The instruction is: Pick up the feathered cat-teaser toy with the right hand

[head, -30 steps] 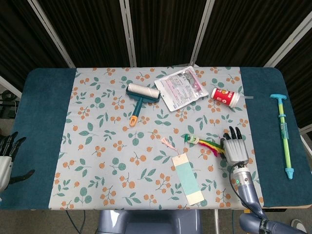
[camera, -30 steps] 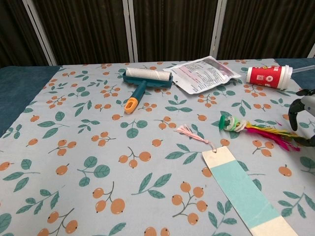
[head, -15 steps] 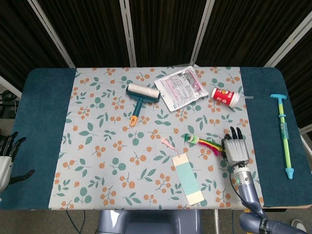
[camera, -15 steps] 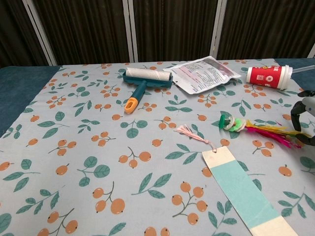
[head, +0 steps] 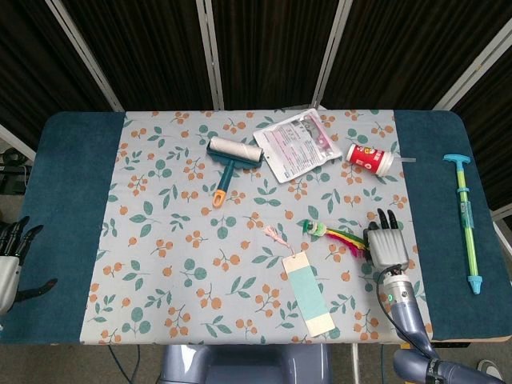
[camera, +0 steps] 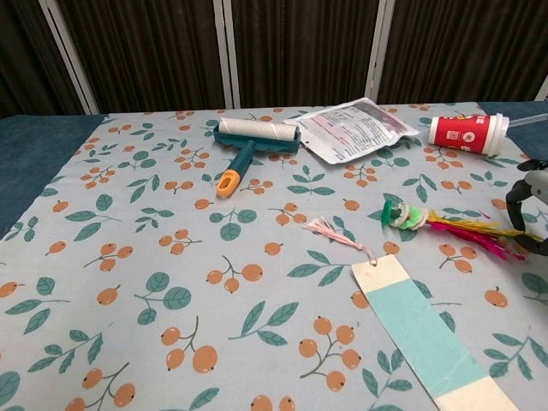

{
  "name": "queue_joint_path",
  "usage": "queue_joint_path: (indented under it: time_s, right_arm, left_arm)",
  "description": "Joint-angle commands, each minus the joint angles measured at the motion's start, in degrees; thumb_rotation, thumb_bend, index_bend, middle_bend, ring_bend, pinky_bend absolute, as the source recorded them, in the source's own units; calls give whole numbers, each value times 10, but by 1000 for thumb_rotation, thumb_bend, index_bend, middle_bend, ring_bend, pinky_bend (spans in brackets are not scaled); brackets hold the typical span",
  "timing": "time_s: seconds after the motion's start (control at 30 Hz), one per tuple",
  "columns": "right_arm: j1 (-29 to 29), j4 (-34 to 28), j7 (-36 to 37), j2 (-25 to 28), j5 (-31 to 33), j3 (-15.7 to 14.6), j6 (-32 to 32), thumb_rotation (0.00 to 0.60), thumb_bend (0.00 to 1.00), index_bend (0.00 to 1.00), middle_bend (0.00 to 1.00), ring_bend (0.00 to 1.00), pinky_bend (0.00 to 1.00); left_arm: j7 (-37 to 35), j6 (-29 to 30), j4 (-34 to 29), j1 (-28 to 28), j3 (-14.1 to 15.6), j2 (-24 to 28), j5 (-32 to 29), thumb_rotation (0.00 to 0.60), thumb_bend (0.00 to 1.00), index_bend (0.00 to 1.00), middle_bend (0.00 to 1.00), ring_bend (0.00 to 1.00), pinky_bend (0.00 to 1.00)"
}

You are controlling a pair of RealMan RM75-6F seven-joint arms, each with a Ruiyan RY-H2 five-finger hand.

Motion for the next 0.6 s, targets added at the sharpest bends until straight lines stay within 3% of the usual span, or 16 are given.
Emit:
queue_joint_path:
  time_s: [0.03,0.3,0.6]
  right_arm:
    - [0,-3,0,1,0,0,1,600,362,624,342,0,0]
    - [1,-37,8,18,-15,5,16,600,381,645,359,0,0]
    - [9,-126,-24,71,-23,14,28,600,382,652,364,0,0]
  left_arm:
    - [0,0,0,0,0,0,0,556,149,120,0,0,0]
    - [1,0,0,0,0,0,-1,554,149,121,0,0,0]
    - [3,0,-1,0,-1,0,-1,552,149,120,0,0,0]
